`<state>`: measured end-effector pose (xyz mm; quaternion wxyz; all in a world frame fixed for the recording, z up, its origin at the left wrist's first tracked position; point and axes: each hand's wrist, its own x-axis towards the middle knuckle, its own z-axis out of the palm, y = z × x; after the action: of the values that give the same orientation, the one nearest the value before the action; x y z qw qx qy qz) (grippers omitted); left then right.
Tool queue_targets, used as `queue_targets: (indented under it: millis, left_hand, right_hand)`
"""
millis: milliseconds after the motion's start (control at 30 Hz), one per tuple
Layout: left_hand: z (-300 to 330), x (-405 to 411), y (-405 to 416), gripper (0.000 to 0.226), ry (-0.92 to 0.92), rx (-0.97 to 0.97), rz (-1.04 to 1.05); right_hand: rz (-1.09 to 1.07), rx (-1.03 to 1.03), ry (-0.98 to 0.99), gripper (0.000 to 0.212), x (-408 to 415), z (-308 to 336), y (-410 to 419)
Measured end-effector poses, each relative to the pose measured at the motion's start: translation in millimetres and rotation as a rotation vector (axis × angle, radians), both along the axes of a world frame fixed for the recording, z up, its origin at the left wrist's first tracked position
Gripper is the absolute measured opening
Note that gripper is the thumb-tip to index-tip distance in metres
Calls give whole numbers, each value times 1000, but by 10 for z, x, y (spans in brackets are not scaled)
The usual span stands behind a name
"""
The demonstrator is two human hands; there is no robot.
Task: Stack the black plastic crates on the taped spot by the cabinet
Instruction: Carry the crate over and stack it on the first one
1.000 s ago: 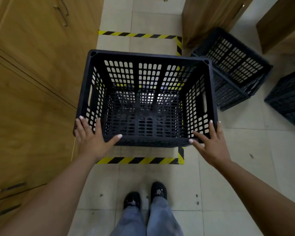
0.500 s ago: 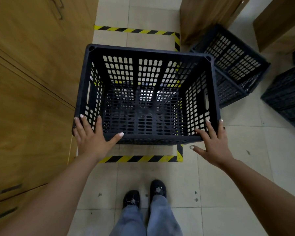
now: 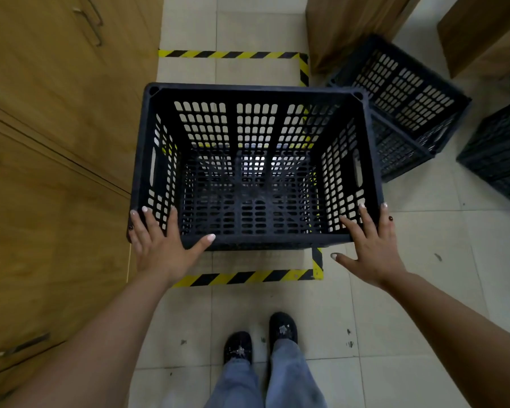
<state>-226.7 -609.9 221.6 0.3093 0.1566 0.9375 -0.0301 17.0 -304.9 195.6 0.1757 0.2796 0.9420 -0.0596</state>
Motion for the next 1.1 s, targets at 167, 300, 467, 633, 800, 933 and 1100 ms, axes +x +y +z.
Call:
queue_targets:
  millis: [167, 300, 467, 633, 800, 933, 1100]
  left_hand:
    - [-16, -4, -13, 115, 5, -14, -15]
    - [-11, -20, -18, 113, 9, -10, -37]
    - [74, -2, 18, 113, 9, -45, -49]
    - [315, 82, 209, 100, 50, 74, -116]
    - [651, 250, 627, 90, 130, 240, -204]
    - [632, 337, 744, 88, 181, 194, -203]
    - [422, 400, 682, 87, 173, 92, -172]
  right_hand:
    - [5, -2, 4, 90, 14, 4, 3]
    - [13, -15, -41, 94, -3, 33, 6]
    - [-9, -55, -139, 100, -87, 221, 6]
    - [-36, -74, -51, 88, -45, 558, -40]
    - [-118, -105, 109, 75, 55, 955, -28]
    - [-106, -164, 73, 76, 84, 977, 36]
    - [38, -190, -75, 99, 12, 670, 32]
